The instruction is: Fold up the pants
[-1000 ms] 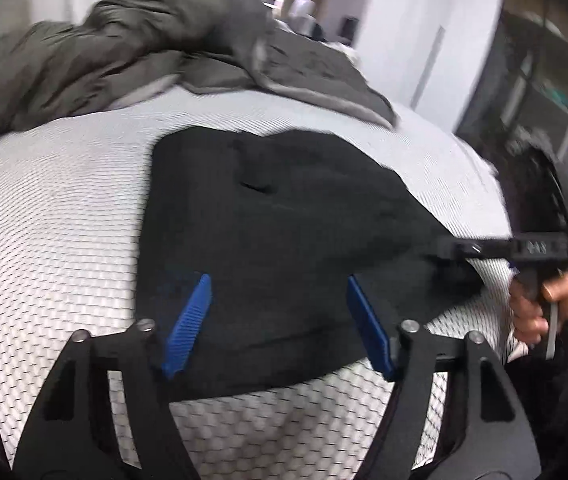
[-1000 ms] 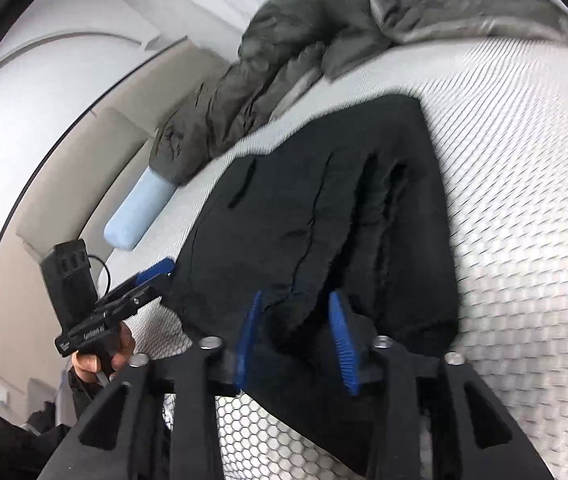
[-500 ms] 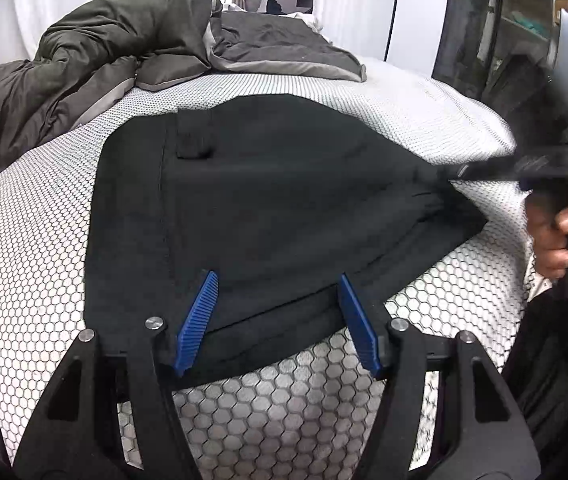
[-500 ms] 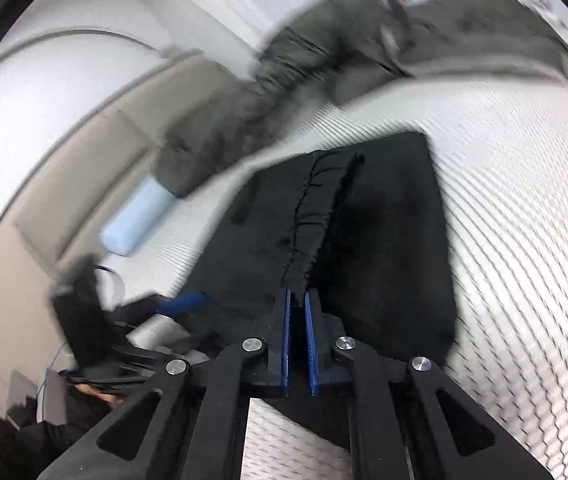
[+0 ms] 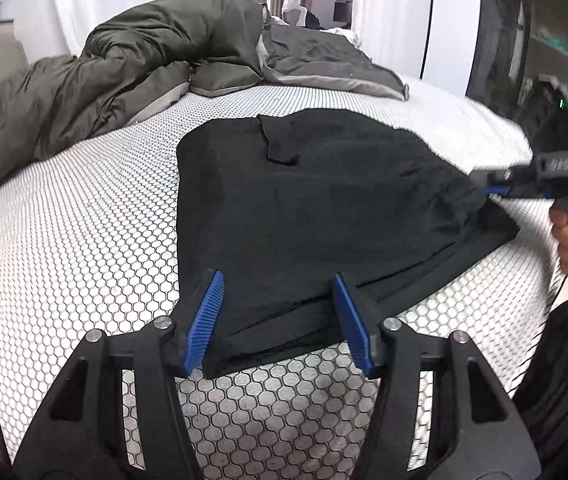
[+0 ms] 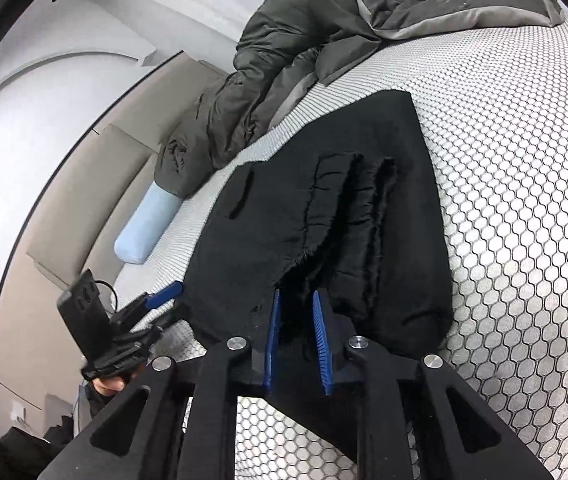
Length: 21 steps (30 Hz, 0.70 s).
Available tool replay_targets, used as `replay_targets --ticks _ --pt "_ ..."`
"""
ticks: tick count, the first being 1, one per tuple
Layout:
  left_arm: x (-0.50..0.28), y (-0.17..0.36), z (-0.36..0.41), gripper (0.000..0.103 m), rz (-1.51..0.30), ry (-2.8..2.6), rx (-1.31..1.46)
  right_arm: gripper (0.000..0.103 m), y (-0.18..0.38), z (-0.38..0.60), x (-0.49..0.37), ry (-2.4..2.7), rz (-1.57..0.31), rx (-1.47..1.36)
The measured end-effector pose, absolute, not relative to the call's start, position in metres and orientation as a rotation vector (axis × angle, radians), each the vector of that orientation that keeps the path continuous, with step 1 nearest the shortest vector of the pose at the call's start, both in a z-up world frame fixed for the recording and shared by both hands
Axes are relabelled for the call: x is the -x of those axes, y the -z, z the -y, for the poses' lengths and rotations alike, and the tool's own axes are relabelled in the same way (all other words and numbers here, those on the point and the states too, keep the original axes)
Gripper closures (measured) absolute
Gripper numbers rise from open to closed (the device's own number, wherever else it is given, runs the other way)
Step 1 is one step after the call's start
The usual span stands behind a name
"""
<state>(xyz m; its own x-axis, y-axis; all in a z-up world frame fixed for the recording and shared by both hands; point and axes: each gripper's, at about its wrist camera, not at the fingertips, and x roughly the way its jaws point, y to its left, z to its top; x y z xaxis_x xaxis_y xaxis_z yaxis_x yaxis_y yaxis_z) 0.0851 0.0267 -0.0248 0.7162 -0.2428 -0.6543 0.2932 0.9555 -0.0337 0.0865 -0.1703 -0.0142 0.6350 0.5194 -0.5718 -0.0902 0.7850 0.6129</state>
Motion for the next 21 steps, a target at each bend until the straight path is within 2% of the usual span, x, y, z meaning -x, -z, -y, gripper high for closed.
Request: replay_targets --ticks 2,4,17,18,20,21 --pt "-0.085 0.026 -0.027 0.049 -0.714 0.299 -0.089 0.073 0.013 0.173 -0.085 -0.377 -0.806 -0.592" --pt "-0.085 0.026 -0.028 0.049 -0.720 0.305 -0.089 0.071 0.013 0.176 -0.084 -0.397 -0.800 -0.617" --pt "-0.084 0.042 -0.006 0.050 -0.738 0.234 -0.234 0.070 0.028 0.157 -0.107 -0.400 -0.873 -0.599" --pt "-0.085 0.041 -0.005 0.053 -0.733 0.230 -0.237 0.070 0.029 0.155 -0.108 -0.394 -0.870 -0.601" --pt "-0.084 0.041 0.000 0.069 -0.718 0.226 -0.254 0.088 0.029 0.154 -0.109 -0.375 -0.856 -0.589" --pt "-0.084 0.040 0.001 0.079 -0.711 0.229 -0.261 0.089 0.029 0.154 -0.109 -0.373 -0.848 -0.591"
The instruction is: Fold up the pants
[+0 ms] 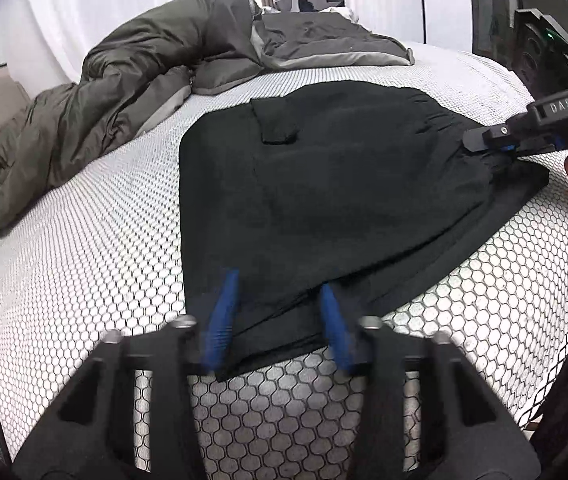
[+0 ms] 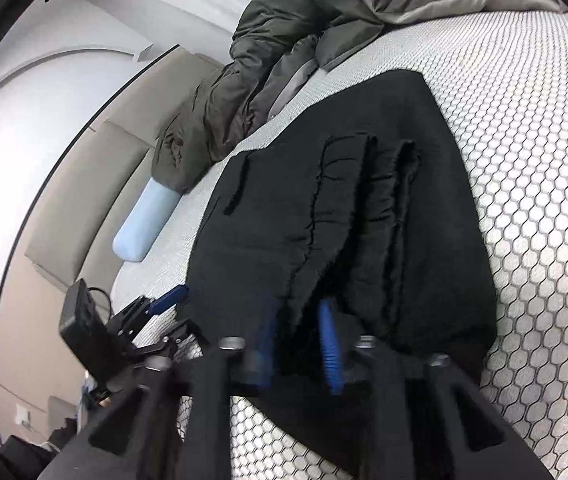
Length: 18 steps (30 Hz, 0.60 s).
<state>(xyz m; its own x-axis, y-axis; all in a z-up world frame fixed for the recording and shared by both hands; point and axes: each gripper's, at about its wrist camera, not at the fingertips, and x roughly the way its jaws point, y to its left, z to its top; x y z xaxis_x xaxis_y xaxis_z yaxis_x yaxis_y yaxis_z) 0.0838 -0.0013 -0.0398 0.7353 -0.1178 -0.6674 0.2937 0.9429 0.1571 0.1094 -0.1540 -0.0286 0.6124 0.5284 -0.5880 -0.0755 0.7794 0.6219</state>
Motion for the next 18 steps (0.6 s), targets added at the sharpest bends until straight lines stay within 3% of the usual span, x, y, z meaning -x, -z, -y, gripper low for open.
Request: replay_targets --ticks 1,4,12,18 --pt "-0.083 0.039 0.003 0.087 -0.704 0.238 -0.261 0.093 0.028 0.155 -0.108 -0.376 -0.842 -0.597" --pt "-0.081 0.035 0.005 0.096 -0.685 0.246 -0.257 0.094 0.021 0.154 -0.104 -0.386 -0.805 -0.582" --pt "-0.056 0.016 -0.019 0.099 -0.623 0.292 -0.150 0.095 -0.003 0.144 -0.086 -0.470 -0.724 -0.533" --pt "-0.048 0.031 -0.001 0.098 -0.667 0.302 -0.280 0.095 0.013 0.144 -0.087 -0.391 -0.823 -0.471"
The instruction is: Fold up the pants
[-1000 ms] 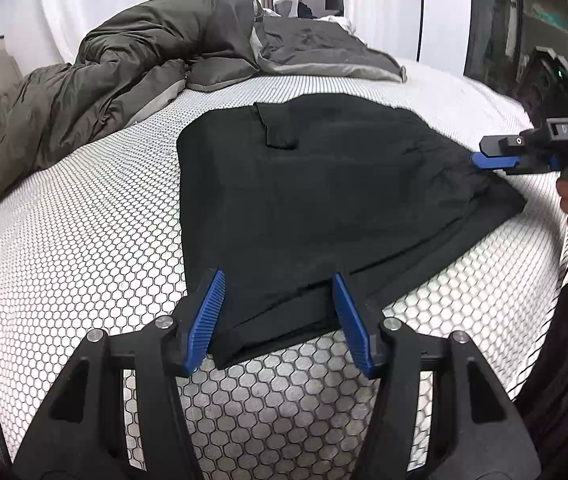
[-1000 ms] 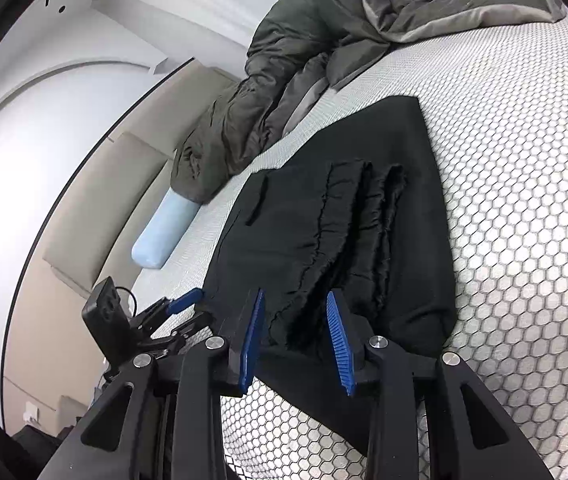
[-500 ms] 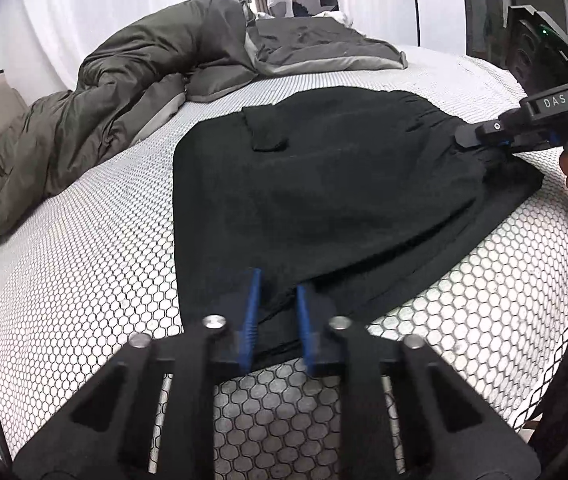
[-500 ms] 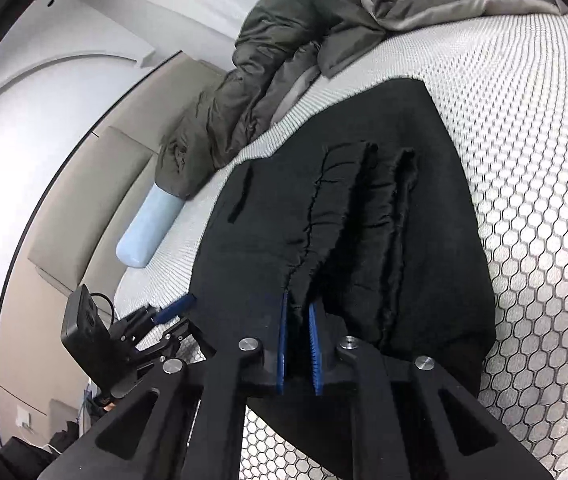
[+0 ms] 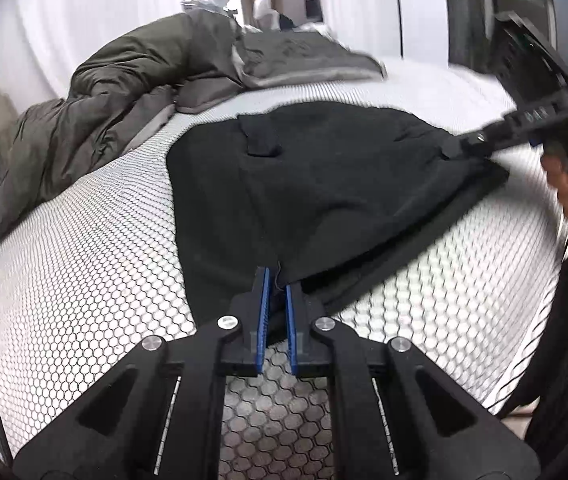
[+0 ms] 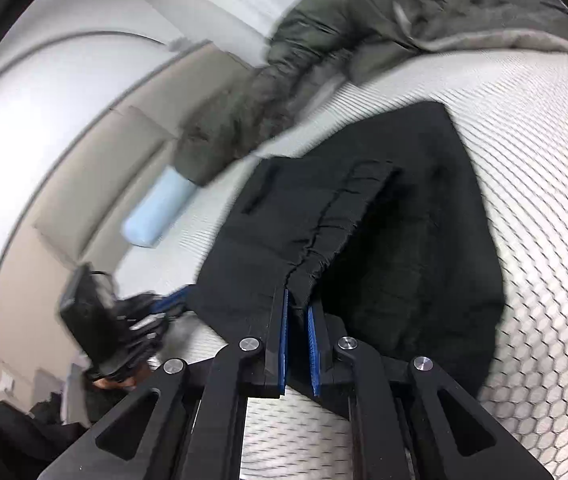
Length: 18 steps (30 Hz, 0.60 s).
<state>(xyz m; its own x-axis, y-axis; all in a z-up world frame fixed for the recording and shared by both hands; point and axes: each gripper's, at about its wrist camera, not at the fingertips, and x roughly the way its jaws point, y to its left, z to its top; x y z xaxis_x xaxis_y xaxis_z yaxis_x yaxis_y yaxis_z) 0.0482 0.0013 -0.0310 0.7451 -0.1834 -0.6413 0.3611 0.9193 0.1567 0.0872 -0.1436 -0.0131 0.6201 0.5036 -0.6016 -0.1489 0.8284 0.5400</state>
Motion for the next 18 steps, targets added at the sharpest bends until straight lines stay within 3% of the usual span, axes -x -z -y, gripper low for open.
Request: replay_targets --ticks 3,6,8,10,12,15,17,18 --pt "-0.047 0.037 0.007 0.097 -0.672 0.290 -0.333 0.094 0.027 0.142 -0.095 -0.324 -0.884 -0.415" --pt "-0.044 0.034 -0.001 0.090 -0.680 0.337 -0.279 0.093 0.022 0.138 -0.096 -0.319 -0.882 -0.369" --pt "-0.041 0.029 -0.013 0.076 -0.679 0.387 -0.198 0.088 0.019 0.139 -0.093 -0.316 -0.873 -0.351" --pt "-0.039 0.021 -0.027 0.054 -0.657 0.404 -0.102 0.078 0.013 0.146 -0.090 -0.297 -0.842 -0.353" --pt "-0.041 0.014 -0.040 0.046 -0.632 0.394 -0.010 0.075 0.005 0.157 -0.084 -0.270 -0.777 -0.377" --pt "-0.050 0.012 -0.053 0.046 -0.640 0.348 0.082 0.070 -0.002 0.164 -0.082 -0.256 -0.740 -0.396" --pt "-0.058 0.019 -0.054 0.046 -0.682 0.298 0.096 0.056 0.002 0.163 -0.084 -0.237 -0.764 -0.381" --pt "-0.063 0.023 -0.054 0.046 -0.706 0.284 0.105 0.054 0.005 0.162 -0.086 -0.229 -0.780 -0.369"
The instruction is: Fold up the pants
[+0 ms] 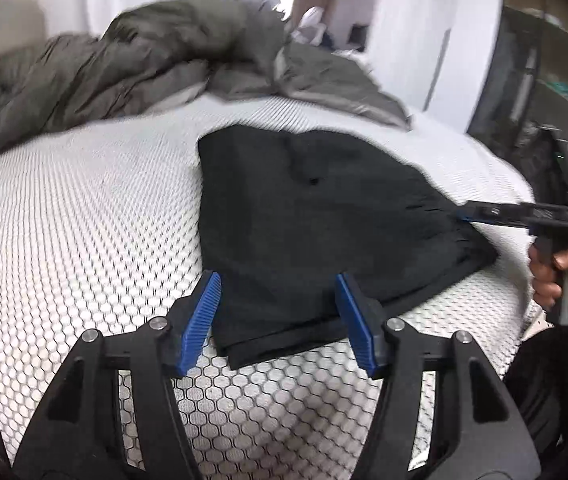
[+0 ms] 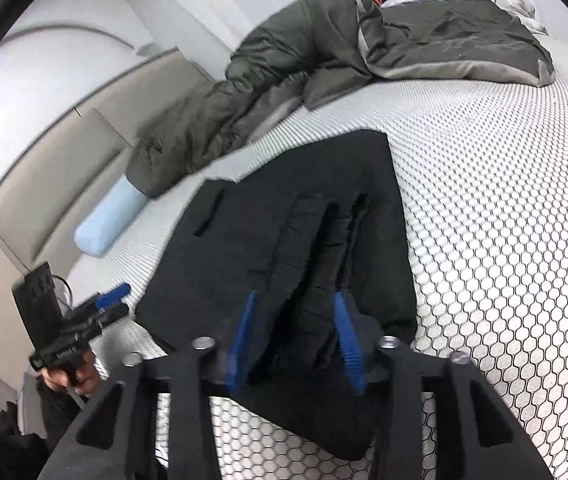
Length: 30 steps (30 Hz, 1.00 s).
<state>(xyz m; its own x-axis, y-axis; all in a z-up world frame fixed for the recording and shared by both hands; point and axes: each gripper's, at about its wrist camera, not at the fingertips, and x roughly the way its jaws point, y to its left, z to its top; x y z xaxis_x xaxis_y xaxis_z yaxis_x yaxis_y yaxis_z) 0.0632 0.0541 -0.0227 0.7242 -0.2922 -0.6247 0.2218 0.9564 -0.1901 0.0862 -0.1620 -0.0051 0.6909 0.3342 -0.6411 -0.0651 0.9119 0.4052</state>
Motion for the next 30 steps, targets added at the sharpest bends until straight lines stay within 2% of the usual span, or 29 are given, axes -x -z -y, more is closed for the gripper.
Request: replay_targets --ticks 3,12,16,18,19,20,26,30 --pt "-0.076 0.030 -0.057 0.044 -0.752 0.247 0.132 0.050 0.014 0.160 -0.093 -0.199 -0.835 -0.346" --pt "-0.092 0.037 -0.062 0.039 -0.787 0.229 0.150 0.050 0.017 0.180 -0.058 -0.144 -0.804 -0.352" --pt "-0.096 0.039 -0.060 0.038 -0.797 0.224 0.150 0.051 0.030 0.195 -0.039 -0.133 -0.822 -0.448" --pt "-0.098 0.039 -0.059 0.038 -0.800 0.222 0.152 0.071 0.030 0.197 -0.040 -0.152 -0.818 -0.458" --pt "-0.098 0.039 -0.058 0.037 -0.801 0.221 0.152 0.085 0.032 0.197 -0.041 -0.167 -0.828 -0.473" --pt "-0.098 0.039 -0.058 0.037 -0.802 0.221 0.151 0.091 0.034 0.198 -0.042 -0.167 -0.834 -0.472" --pt "-0.101 0.042 -0.060 0.034 -0.808 0.223 0.162 0.099 0.040 0.197 -0.033 -0.104 -0.882 -0.417" --pt "-0.100 0.042 -0.060 0.034 -0.809 0.224 0.166 0.099 0.039 0.199 -0.030 -0.112 -0.884 -0.413"
